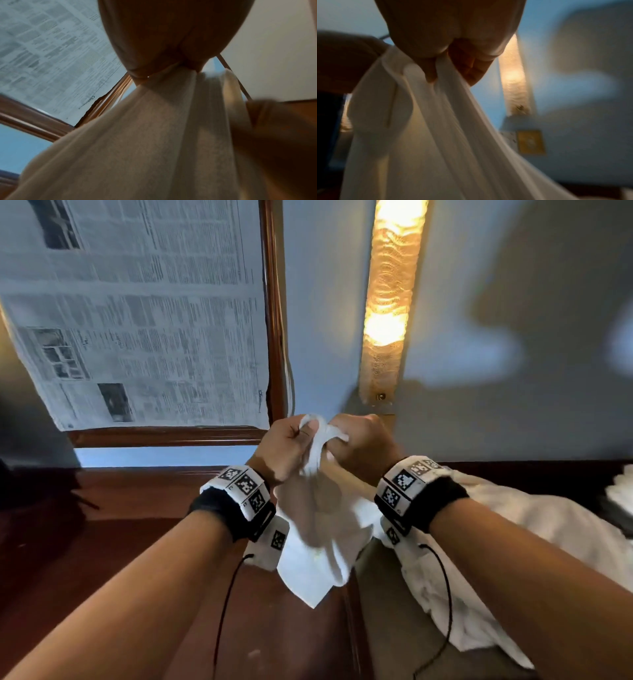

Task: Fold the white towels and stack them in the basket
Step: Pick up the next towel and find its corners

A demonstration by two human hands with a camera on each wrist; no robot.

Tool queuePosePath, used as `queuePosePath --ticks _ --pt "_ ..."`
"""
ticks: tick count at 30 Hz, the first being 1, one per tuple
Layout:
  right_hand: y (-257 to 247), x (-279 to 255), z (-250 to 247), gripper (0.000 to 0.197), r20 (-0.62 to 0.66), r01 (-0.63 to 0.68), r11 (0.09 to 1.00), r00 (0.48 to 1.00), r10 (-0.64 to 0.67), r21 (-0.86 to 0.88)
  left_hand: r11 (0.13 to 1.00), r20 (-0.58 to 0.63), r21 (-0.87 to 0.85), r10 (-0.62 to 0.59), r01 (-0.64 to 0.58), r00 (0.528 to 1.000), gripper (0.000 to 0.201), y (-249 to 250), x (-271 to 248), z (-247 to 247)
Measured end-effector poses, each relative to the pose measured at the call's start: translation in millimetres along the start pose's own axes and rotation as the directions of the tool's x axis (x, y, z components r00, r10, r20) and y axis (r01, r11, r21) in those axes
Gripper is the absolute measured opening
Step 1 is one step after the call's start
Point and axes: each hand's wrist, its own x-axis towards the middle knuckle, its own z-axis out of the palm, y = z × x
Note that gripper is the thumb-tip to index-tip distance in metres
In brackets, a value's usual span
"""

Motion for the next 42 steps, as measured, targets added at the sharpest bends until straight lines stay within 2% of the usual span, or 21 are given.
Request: queuePosePath --ticks 1,3,4,7,9,10,11,13,16,18,20,23,25,28,30,33,35,37,38,39,42 --pt "1.0 -12.3 4.9 0.025 0.021 0.014 0.999 1.0 -0.013 -0.047 0.998 0.014 0.047 0.037 -0.037 0.999 0.041 0.3 -3.4 -0.9" --pt "6.8 -40.6 13.9 0.038 0.121 -0.148 0.986 0.98 0.156 -0.072 0.995 -0.008 0.054 0.081 -0.081 0.997 0.037 2.5 -9.1 -3.4" --pt "13.2 -55.8 17.8 0.04 0.171 -0.249 0.962 0.949 0.265 -0.11 0.996 -0.026 0.036 0.085 -0.084 0.996 0.037 3.0 -11.0 -5.1" --pt "38.0 -111.6 22.9 0.023 0.256 -0.522 0.828 0.788 0.56 -0.207 0.996 -0.049 0.007 0.085 -0.085 0.995 0.04 -3.3 -14.5 -17.3" --pt "50.8 -139.8 14.9 0.017 0.199 -0.713 0.678 0.649 0.734 -0.177 0.998 -0.048 -0.026 0.061 -0.062 0.997 0.047 -9.6 -18.1 -27.6" --pt "56.0 -146.9 11.2 0.017 0.155 -0.773 0.62 0.601 0.784 -0.139 0.998 -0.038 -0.057 0.039 -0.042 0.998 0.051 -11.9 -20.3 -30.3" --pt "58.2 -146.9 8.3 0.018 0.112 -0.8 0.592 0.583 0.805 -0.094 0.995 -0.014 -0.099 0.008 -0.01 1.0 0.052 -14.7 -21.9 -30.3" --pt "48.4 -128.4 3.0 0.024 0.046 -0.762 0.648 0.647 0.761 -0.005 0.983 0.042 -0.172 -0.053 0.059 0.998 0.045 -14.7 -24.6 -22.2" --pt "12.0 -78.7 -5.4 0.025 -0.018 -0.546 0.831 0.834 0.551 0.107 0.962 0.081 -0.256 -0.077 0.095 0.994 0.029 -2.7 -26.6 1.9" --pt "-8.0 -52.4 -14.2 0.016 -0.041 -0.428 0.897 0.9 0.434 0.116 0.951 0.084 -0.294 -0.074 0.096 0.994 0.027 5.6 -25.5 19.1" --pt "-16.8 -37.9 -25.3 0.019 -0.082 -0.377 0.919 0.918 0.387 0.118 0.934 0.115 -0.333 -0.101 0.134 0.988 0.027 11.6 -25.6 33.7" --pt "-10.0 -35.3 -38.9 0.033 -0.097 -0.391 0.92 0.915 0.391 0.026 0.914 0.164 -0.365 -0.128 0.18 0.978 0.028 14.9 -25.1 50.8" --pt "1.8 -45.6 -40.9 0.036 -0.089 -0.351 0.936 0.933 0.349 -0.01 0.935 0.142 -0.327 -0.093 0.136 0.985 0.028 17.5 -22.5 54.2" --pt "19.4 -72.0 -35.6 0.039 -0.019 -0.181 0.983 0.983 0.18 -0.025 0.957 0.11 -0.283 -0.033 0.064 0.993 0.031 23.5 -14.4 54.6" --pt "36.2 -94.8 -28.9 0.039 -0.016 -0.17 0.985 0.985 0.169 -0.03 0.971 0.085 -0.235 -0.014 0.034 0.996 0.036 28.6 -9.9 54.3" --pt "81.3 -140.2 -21.1 0.022 -0.121 -0.345 0.938 0.933 0.338 -0.037 0.977 0.023 -0.207 -0.055 0.059 0.998 0.045 32.6 -3.4 45.7" --pt "115.3 -175.2 -24.0 0.012 -0.094 -0.546 0.836 0.836 0.54 -0.052 0.978 0.016 -0.183 -0.103 0.104 0.995 0.046 30.3 -2.2 34.0" --pt "136.5 -200.8 -31.6 0.015 -0.014 -0.723 0.688 0.69 0.724 -0.069 0.971 0.028 -0.191 -0.141 0.144 0.99 0.045 25.7 -4.9 29.0" --pt "139.4 -205.2 -34.6 0.018 -0.002 -0.76 0.647 0.648 0.761 -0.055 0.965 0.034 -0.205 -0.162 0.166 0.986 0.044 24.7 -7.4 30.7" --pt "138.6 -203.0 -35.2 0.02 -0.004 -0.764 0.645 0.646 0.764 -0.01 0.956 0.04 -0.225 -0.184 0.188 0.982 0.043 23.3 -10.4 34.7" --pt "108.1 -162.2 -36.2 0.032 0.008 -0.647 0.721 0.746 0.666 0.247 0.925 0.067 -0.306 -0.216 0.226 0.974 0.034 26.7 -22.0 52.7"
